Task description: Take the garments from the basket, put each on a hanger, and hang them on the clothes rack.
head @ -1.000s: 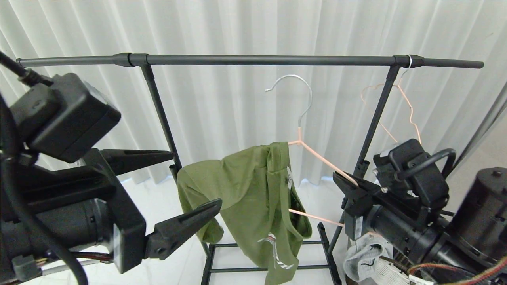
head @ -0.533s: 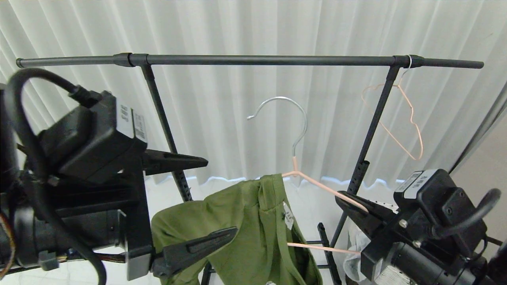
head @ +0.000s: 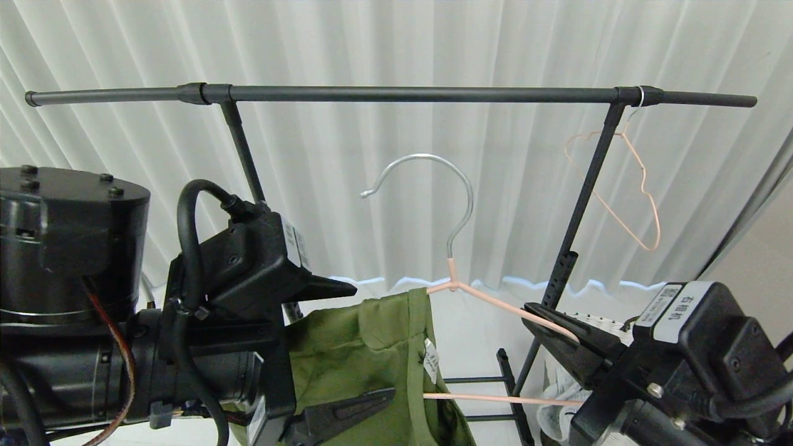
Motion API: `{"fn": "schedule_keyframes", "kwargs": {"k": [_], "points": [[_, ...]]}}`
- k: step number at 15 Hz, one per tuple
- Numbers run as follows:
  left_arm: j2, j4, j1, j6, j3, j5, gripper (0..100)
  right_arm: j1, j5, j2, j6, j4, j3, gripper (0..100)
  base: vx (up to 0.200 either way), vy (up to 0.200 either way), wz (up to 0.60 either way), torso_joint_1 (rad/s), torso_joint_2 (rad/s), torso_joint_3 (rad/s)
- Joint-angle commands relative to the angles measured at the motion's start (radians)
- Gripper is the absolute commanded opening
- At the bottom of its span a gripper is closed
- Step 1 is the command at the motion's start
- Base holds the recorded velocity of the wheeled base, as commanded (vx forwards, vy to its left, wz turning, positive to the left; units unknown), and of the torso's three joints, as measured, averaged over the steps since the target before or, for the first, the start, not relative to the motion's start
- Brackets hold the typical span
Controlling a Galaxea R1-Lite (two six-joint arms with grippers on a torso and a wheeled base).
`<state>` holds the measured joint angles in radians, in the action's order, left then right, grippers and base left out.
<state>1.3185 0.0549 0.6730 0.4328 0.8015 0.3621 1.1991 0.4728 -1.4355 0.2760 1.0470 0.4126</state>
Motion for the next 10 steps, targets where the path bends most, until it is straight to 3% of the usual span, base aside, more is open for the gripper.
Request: {"fn": "schedule_keyframes", "kwargs": {"k": [1, 2, 10], "points": [[0.008, 0.000, 0.000, 0.000, -0.002, 0.000, 100, 0.007, 0.000, -0.002, -0.001, 0.001, 0.002, 0, 0.000, 0.000, 0.00, 0.000, 0.00, 0.000], [0.008, 0.000, 0.000, 0.000, -0.008, 0.000, 0, 0.007, 0.000, -0.002, -0.001, 0.001, 0.003, 0, 0.000, 0.000, 0.00, 0.000, 0.00, 0.000], [0.008, 0.000, -0.001, 0.001, -0.010, -0.002, 0, 0.007, 0.000, -0.005, 0.008, 0.031, 0.005, 0, 0.000, 0.000, 0.00, 0.000, 0.00, 0.000]]}}
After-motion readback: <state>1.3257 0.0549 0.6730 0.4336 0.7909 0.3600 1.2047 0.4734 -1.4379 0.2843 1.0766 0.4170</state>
